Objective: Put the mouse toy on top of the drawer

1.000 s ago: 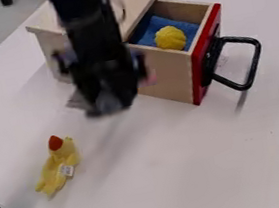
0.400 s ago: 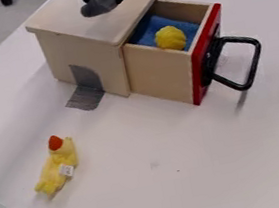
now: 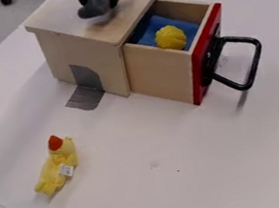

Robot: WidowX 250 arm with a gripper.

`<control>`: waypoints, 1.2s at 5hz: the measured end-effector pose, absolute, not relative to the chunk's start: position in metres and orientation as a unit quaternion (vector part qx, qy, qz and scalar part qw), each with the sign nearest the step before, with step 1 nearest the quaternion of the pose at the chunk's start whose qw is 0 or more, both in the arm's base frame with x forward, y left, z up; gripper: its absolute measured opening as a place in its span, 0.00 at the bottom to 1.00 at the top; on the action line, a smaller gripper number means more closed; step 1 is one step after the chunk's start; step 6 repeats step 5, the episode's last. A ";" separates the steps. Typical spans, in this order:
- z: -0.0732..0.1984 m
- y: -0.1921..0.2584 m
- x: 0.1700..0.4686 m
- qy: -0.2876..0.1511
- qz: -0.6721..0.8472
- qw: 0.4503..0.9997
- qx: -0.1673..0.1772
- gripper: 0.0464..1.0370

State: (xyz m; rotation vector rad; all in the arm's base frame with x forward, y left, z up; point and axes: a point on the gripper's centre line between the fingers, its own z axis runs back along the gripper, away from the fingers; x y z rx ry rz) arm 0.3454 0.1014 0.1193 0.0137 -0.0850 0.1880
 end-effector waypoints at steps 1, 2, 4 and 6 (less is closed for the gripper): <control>0.114 0.110 0.348 -0.029 0.099 0.995 -0.005 0.84; 0.113 0.113 0.344 -0.017 0.095 0.995 -0.009 0.97; 0.166 0.103 0.339 -0.044 0.062 0.997 -0.027 0.96; 0.192 0.095 0.329 -0.066 0.038 0.997 -0.019 0.96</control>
